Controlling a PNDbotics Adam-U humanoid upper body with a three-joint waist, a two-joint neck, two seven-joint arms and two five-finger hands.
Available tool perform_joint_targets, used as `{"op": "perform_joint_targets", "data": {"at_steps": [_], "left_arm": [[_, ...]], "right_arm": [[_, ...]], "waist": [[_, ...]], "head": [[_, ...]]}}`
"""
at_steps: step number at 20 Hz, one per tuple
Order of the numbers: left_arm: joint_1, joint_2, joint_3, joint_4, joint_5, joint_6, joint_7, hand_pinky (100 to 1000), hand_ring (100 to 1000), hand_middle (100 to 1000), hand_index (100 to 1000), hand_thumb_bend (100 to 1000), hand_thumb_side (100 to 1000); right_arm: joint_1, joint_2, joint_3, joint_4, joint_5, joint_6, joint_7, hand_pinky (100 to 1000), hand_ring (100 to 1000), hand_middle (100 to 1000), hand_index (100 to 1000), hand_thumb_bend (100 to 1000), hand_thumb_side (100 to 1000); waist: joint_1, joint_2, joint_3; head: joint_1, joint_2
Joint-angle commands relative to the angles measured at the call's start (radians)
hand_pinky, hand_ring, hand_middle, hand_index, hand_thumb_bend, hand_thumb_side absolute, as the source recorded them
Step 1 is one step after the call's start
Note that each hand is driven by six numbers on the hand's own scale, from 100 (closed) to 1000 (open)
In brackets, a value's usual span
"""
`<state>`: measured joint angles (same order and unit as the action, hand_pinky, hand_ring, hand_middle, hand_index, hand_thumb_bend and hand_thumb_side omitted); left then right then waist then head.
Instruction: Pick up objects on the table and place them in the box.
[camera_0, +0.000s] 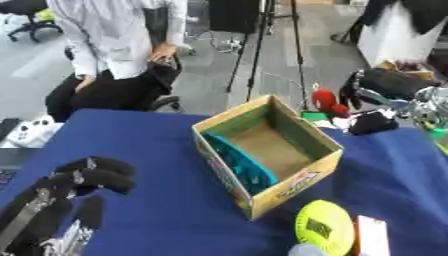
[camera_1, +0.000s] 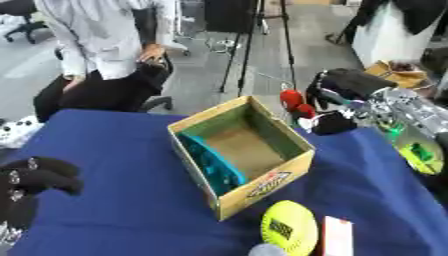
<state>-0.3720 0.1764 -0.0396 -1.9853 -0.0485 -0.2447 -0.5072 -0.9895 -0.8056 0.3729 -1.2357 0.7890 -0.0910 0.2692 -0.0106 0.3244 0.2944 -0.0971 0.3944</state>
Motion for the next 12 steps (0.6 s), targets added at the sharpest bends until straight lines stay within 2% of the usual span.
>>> {"op": "perform_joint_targets", "data": {"at_steps": [1,8,12], "left_arm": [[-0.020,0.017,-0.001,-0.015,0.006,-0.009,-0.002,675,715,747,761,100,542],[-0.045,0.021,0.000,-0.015,0.008,-0.022,-0.001,676,716,747,761,100,531],[-0.056,0.022,0.000,-0.015,0.013,-0.028,-0.001,675,716,747,761,100,530]], "right_arm": [[-0.027,-0.006,-0.025,0.018,0.019,0.001,-0.018,875,765,370,524,278,603],[-0.032,0.012,-0.050,0.079,0.063,-0.001,-0.056,874,766,368,522,283,599],[-0.033,0.019,-0.061,0.105,0.082,-0.004,-0.074,874,767,367,522,288,597]], "waist": [[-0.001,-0.011,0.012],[-0.006,0.021,0.066],[-0.008,0.037,0.088]], "head": [[-0.022,-0.030],[-0.065,-0.068],[-0.084,-0.078]]}}
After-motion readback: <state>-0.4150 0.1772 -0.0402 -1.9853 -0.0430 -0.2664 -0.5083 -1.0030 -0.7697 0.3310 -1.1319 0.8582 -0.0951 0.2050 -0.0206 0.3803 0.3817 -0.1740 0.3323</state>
